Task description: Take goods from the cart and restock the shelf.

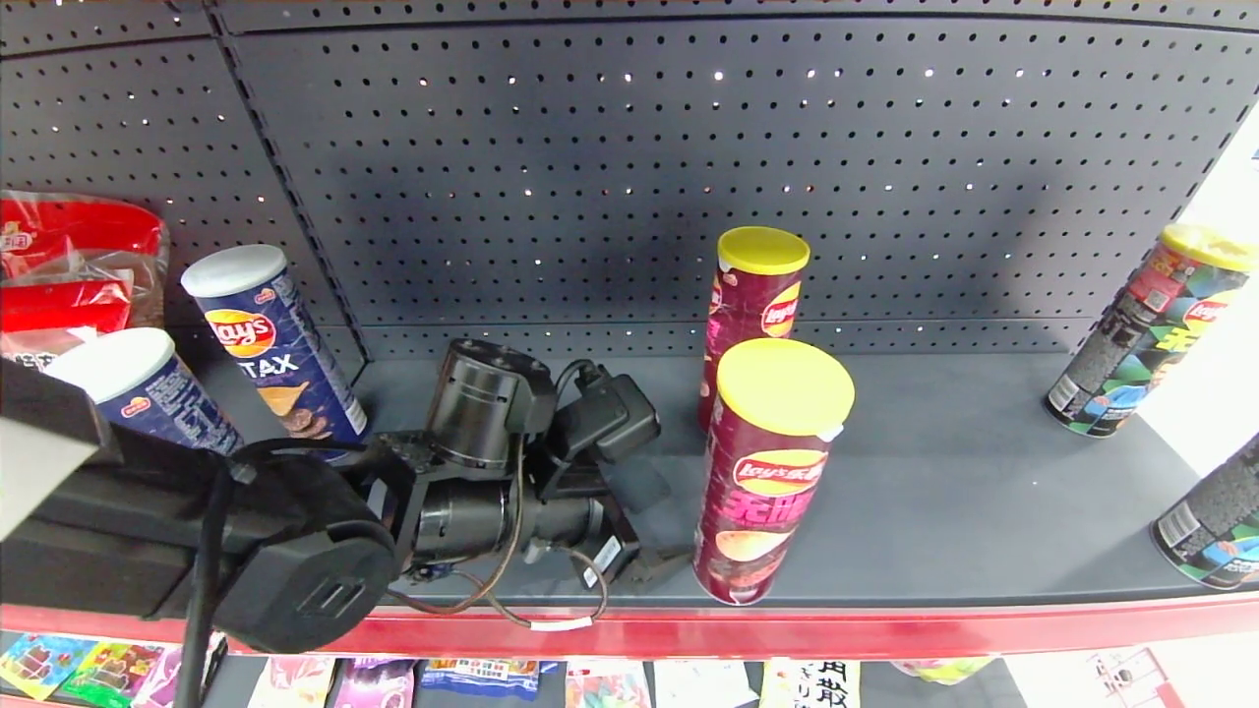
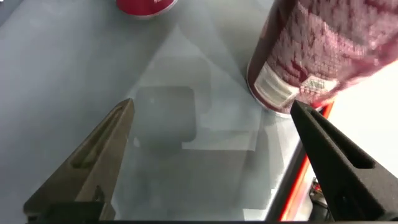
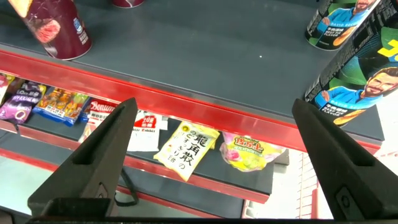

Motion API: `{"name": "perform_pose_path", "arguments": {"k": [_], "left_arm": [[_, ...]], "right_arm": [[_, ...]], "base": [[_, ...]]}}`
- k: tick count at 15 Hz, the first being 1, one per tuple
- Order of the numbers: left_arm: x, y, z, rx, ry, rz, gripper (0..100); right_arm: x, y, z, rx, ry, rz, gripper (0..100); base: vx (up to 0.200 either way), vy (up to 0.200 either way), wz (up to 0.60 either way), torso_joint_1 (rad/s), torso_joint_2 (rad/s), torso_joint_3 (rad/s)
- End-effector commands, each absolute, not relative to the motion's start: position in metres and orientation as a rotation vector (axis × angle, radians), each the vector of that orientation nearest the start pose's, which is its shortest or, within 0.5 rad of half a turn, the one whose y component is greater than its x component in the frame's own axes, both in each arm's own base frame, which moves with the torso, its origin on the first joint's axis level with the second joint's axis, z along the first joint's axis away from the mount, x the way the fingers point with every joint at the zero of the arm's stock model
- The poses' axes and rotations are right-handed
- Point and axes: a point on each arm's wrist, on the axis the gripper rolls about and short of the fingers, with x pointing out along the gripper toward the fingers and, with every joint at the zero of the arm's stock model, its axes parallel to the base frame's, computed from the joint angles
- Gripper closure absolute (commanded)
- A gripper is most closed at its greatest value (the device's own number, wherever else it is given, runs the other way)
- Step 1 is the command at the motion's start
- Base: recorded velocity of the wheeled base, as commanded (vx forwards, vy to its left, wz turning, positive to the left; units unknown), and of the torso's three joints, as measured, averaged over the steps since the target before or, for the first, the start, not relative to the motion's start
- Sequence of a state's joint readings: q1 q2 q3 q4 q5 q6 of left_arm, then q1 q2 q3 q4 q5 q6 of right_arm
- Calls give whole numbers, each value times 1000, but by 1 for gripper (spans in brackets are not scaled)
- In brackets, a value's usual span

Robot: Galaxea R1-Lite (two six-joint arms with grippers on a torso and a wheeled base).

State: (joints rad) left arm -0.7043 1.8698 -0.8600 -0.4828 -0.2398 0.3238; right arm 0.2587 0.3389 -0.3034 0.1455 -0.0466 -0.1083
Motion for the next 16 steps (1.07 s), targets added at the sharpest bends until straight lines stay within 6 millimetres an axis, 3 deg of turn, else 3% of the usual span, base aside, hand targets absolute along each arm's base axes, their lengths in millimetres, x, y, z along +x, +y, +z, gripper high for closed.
{"name": "perform_pose_path", "arguments": {"k": [1, 16], "left_arm": [[253, -221, 128, 416, 378, -998, 0], [253, -221, 124, 422, 389, -999, 0]], "right_arm": [[-4, -2, 150, -136, 171, 222, 0], [-4, -2, 151, -135, 168, 218, 0]], "base": [[0, 0, 0, 0, 0, 0], [0, 0, 0, 0, 0, 0]]}}
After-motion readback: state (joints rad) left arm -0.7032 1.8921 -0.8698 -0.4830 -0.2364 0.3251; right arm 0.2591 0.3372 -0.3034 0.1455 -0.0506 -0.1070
